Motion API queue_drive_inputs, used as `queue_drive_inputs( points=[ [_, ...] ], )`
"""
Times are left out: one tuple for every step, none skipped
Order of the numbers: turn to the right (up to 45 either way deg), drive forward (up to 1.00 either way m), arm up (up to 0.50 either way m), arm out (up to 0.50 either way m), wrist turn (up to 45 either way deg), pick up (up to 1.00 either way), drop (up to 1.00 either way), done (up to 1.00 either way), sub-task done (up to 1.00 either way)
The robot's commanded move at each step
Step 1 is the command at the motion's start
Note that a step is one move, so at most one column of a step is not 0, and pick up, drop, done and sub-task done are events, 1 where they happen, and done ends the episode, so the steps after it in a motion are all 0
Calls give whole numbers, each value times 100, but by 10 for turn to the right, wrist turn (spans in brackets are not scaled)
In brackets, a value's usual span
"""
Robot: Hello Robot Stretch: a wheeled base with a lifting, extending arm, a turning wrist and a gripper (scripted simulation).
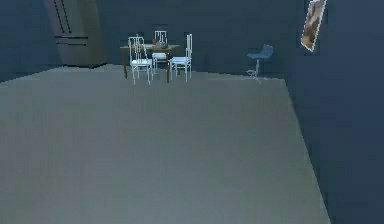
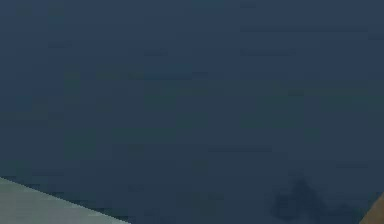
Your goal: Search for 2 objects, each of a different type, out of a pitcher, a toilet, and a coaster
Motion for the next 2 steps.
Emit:
queue_drive_inputs(
  points=[
    [0,100,0,0,0,0,0,0,0],
    [0,100,0,0,0,0,0,0,0]
  ],
)
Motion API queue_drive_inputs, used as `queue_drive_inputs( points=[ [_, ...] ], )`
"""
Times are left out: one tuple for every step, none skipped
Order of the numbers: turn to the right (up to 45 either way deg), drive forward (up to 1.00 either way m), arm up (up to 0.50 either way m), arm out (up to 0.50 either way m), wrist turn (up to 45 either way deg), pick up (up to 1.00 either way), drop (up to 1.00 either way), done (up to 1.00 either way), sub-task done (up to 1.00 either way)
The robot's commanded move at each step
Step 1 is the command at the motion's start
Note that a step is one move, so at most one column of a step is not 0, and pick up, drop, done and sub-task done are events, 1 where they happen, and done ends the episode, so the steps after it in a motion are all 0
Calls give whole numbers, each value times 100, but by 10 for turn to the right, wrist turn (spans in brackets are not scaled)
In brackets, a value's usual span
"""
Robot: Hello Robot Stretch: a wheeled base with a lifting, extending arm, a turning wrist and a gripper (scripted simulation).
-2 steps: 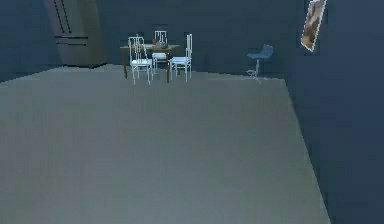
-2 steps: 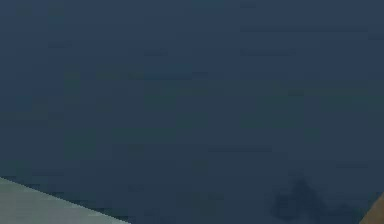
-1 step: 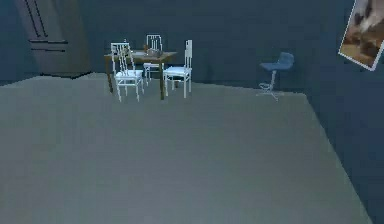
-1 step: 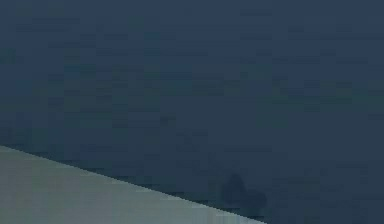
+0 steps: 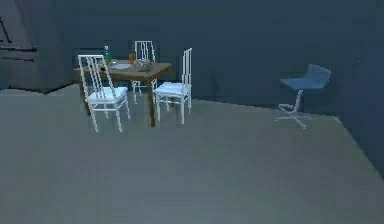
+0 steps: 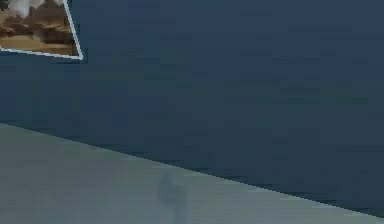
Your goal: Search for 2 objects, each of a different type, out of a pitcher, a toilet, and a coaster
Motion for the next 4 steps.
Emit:
queue_drive_inputs(
  points=[
    [0,100,0,0,0,0,0,0,0],
    [0,85,0,0,0,0,0,0,0],
    [-360,0,0,0,0,0,0,0,0],
    [0,0,0,0,0,0,0,100,0]
  ],
)
